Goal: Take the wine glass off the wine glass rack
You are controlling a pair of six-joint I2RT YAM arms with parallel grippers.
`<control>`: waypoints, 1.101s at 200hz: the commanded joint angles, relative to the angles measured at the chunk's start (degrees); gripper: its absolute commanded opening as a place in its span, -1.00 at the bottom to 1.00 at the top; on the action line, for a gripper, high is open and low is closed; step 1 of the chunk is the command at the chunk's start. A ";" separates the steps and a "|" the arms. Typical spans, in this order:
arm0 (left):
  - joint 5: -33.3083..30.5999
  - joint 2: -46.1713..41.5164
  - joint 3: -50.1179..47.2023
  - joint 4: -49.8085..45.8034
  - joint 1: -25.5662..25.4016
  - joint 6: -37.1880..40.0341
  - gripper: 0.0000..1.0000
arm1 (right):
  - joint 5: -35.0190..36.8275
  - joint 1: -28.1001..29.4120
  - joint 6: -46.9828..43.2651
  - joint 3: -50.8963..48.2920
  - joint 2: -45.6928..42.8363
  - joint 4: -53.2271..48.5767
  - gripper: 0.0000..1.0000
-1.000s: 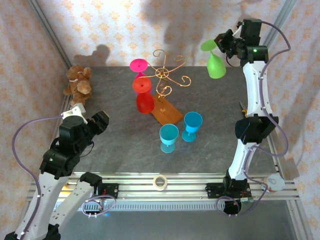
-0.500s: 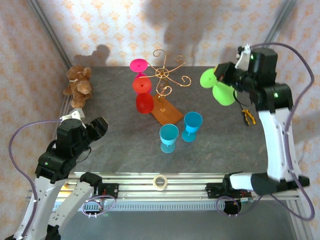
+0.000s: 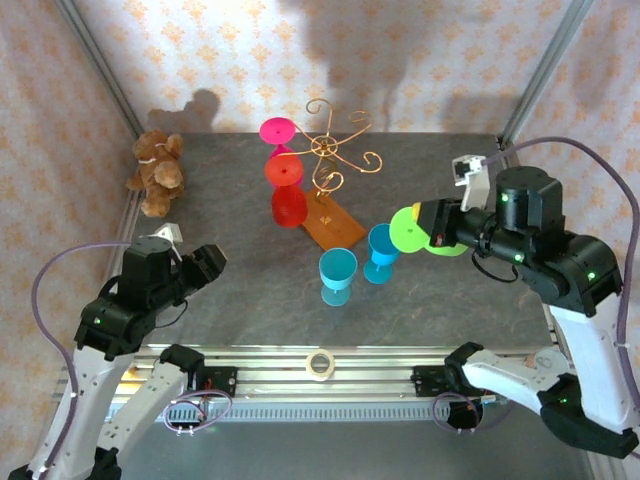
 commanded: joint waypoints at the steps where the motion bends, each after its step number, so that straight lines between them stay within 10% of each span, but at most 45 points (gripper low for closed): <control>1: 1.53 0.84 -0.89 -0.98 0.52 -0.81 0.16 | 6.22 6.75 -2.03 1.27 2.80 1.24 -1.00; 105: 6.48 -11.64 -12.36 -3.04 0.61 -8.67 0.17 | 29.36 44.22 -15.23 5.71 19.55 11.66 -1.00; 220: 18.87 -21.41 -19.81 9.00 0.61 -23.64 0.20 | 45.44 56.04 -30.05 -11.58 25.63 35.50 -1.00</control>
